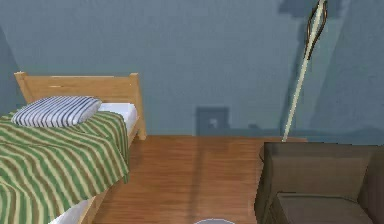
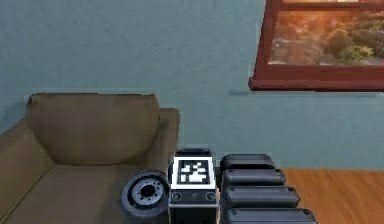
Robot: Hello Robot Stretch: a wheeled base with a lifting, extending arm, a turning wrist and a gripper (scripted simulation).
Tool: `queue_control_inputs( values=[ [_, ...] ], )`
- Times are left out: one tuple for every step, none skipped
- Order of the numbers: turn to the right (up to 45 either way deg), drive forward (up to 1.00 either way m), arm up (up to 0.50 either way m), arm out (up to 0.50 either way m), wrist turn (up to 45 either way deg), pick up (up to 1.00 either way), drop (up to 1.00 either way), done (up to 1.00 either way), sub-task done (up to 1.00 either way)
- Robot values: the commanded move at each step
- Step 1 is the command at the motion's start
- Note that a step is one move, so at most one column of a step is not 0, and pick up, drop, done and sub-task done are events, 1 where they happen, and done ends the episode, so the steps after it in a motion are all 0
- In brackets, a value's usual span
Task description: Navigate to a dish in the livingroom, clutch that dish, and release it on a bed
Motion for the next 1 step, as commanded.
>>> queue_control_inputs(
  values=[
    [-3.0, 0.0, 0.0, 0.0, 0.0, 0.0, 0.0, 0.0, 0.0]
  ],
)
